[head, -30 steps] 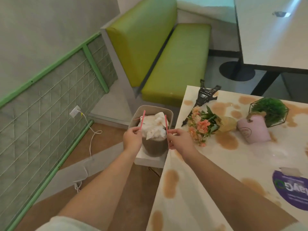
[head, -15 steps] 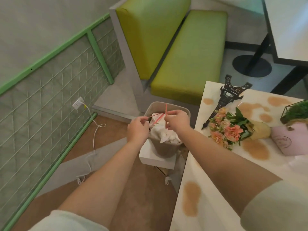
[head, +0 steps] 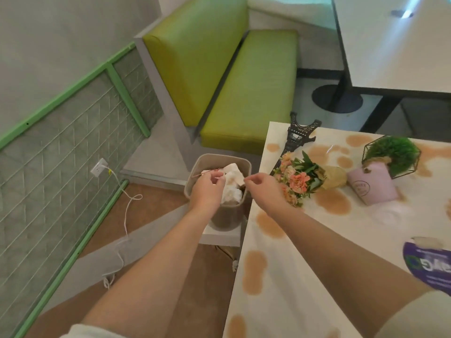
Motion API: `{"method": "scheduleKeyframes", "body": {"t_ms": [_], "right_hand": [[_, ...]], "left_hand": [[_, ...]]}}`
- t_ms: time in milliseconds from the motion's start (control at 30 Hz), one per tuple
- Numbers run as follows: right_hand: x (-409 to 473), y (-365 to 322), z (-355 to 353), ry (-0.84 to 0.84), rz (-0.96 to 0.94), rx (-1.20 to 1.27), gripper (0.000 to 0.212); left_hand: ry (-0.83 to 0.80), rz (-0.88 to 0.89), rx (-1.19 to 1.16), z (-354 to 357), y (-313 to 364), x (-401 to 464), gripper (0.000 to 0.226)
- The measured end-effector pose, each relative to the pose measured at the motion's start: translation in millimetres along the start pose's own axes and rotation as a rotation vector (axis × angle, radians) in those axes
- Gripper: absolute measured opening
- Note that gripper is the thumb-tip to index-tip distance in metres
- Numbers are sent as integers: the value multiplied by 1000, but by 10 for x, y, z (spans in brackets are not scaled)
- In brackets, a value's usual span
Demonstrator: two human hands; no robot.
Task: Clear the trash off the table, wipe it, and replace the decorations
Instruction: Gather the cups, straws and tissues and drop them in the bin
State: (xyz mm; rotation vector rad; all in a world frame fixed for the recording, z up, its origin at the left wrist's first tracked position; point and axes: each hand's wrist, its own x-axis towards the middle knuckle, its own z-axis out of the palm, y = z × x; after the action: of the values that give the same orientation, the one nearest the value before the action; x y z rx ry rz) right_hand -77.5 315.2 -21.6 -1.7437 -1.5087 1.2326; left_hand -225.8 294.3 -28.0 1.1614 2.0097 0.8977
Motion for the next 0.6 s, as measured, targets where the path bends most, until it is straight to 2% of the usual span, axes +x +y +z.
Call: {"method": "scheduleKeyframes", "body": {"t_ms": [133,200,267,400,600], "right_hand": [[-375,290,-568,44,-37,-25,17],[-577,450,-880,50,-33,-32,12],[-751,617,-1166,78,-9,-46,10],[-1135,1012,-1750,153,56,-62,14],[-1685,1621,-2614,274,172,-94,8]], "left_hand": [[-97,79,47,281,297,-416,12],[-162,111,45,461,465,-672,16],[-210,122,67,669,613,-883,24],[-333,169,110,1185,923,-1387,24],[-489,249,175,1979,1329,-2146,26]]}}
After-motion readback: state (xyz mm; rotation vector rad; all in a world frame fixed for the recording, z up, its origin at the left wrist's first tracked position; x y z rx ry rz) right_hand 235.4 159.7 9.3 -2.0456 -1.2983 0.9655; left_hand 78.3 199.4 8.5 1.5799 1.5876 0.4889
